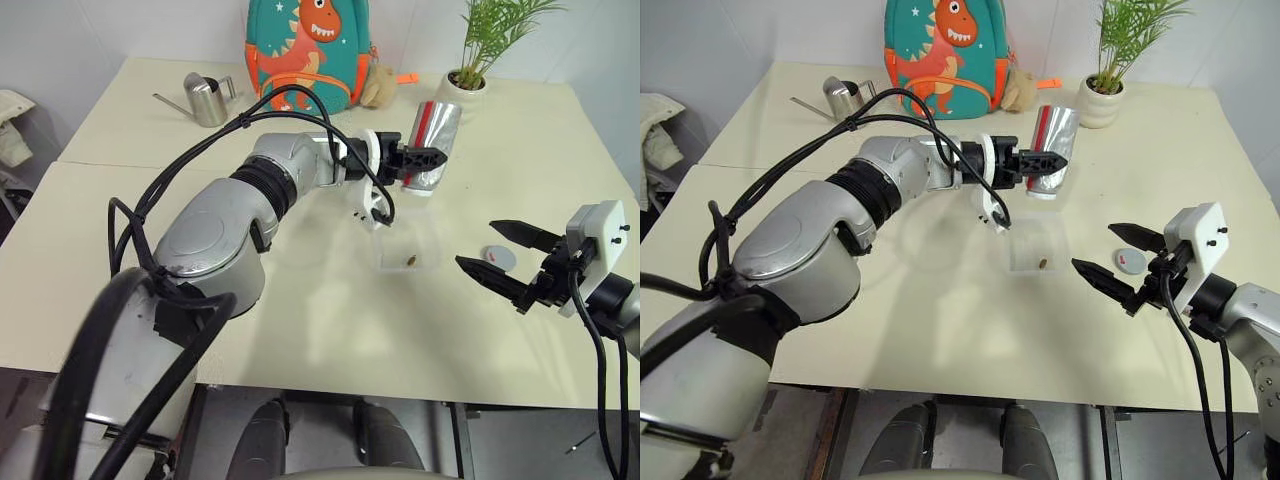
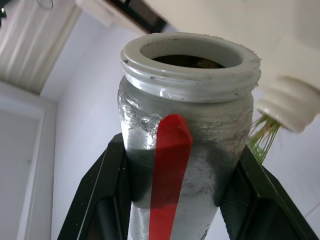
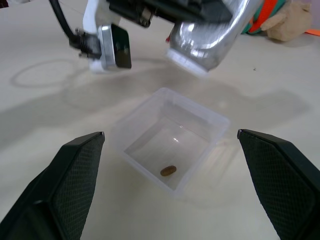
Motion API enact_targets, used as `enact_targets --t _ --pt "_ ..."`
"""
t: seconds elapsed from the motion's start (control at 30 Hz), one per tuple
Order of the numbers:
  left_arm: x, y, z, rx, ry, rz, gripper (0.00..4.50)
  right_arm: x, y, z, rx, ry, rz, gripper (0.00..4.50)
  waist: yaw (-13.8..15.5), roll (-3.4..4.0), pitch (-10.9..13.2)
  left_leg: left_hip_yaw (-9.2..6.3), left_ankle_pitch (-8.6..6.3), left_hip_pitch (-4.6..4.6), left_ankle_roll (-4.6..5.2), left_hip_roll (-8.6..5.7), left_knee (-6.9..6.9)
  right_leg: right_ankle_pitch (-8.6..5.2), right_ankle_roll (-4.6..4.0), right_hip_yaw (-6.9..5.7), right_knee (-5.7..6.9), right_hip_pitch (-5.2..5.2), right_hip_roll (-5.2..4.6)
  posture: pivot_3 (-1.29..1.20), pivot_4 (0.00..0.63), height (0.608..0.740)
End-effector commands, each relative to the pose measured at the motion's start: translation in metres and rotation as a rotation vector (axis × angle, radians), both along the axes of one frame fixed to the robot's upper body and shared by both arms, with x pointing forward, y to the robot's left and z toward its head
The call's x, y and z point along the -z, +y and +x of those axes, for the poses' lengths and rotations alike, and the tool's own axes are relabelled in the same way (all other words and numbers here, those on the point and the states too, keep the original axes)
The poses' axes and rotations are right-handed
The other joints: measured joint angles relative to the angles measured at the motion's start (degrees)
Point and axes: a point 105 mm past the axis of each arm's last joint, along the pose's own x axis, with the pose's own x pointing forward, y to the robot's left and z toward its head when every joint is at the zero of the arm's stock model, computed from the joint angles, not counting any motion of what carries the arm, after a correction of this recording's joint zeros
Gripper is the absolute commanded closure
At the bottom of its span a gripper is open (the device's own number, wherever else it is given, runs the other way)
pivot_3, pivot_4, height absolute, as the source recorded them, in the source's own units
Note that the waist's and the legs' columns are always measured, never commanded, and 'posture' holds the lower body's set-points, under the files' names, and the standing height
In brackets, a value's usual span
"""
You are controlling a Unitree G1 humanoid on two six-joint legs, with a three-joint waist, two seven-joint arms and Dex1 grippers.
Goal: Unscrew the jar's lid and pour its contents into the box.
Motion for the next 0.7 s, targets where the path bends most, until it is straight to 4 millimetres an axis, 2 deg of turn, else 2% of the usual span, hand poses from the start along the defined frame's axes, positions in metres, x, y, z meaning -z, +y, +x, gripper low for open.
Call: enact_targets --t 0.03,0.2,0.3,0.4,0.53,0.7 --pt "-0.028 0.004 0.006 -0.101 0.231 -0.243 2.63 -0.008 0.005 -0.003 -0.020 -0.043 -0.009 0.02 -0.1 0.00 0.0 0.01 0.00 0.00 0.00 0.00 0.00 0.00 0.00 0.00 0.01 -0.01 0.00 0.00 0.150 0.740" --pt "-0.049 0.036 0.027 -0.251 0.586 -0.602 2.63 -0.008 0.001 -0.004 -0.037 -0.027 -0.038 0.02 -0.3 0.03 0.0 0.06 0.00 0.05 0.00 0.01 0.00 0.00 -0.01 0.01 0.09 -0.02 0.00 0.00 0.150 0.740" --pt "-0.052 0.061 0.040 -0.305 0.877 -0.848 2.63 -0.013 0.000 0.000 -0.056 -0.024 -0.055 0.02 -0.3 0.05 0.0 0.10 0.01 0.08 0.00 0.01 0.05 0.00 -0.01 0.04 0.21 -0.02 0.00 0.00 0.150 0.740" --pt "-0.044 0.086 0.051 -0.301 1.192 -1.089 2.63 -0.018 -0.002 0.007 -0.076 -0.024 -0.069 0.02 -0.3 0.08 0.0 0.12 0.02 0.14 0.01 0.02 0.17 0.00 -0.01 0.06 0.42 -0.01 -0.01 0.00 0.150 0.740" --pt "-0.021 0.124 0.059 -0.247 1.541 -1.357 2.63 -0.021 -0.001 0.015 -0.121 -0.010 -0.089 0.02 -0.3 0.09 -0.1 0.08 0.03 0.13 0.03 0.02 0.44 -0.01 -0.03 0.04 0.66 -0.01 -0.01 0.00 0.150 0.740" --pt "0.004 0.158 0.050 -0.122 1.801 -1.524 2.63 -0.021 0.001 0.021 -0.176 0.021 -0.102 0.02 -0.4 0.11 -0.1 0.05 0.02 0.12 0.03 0.04 0.74 -0.01 -0.04 0.05 0.90 -0.01 -0.01 0.00 0.150 0.740"
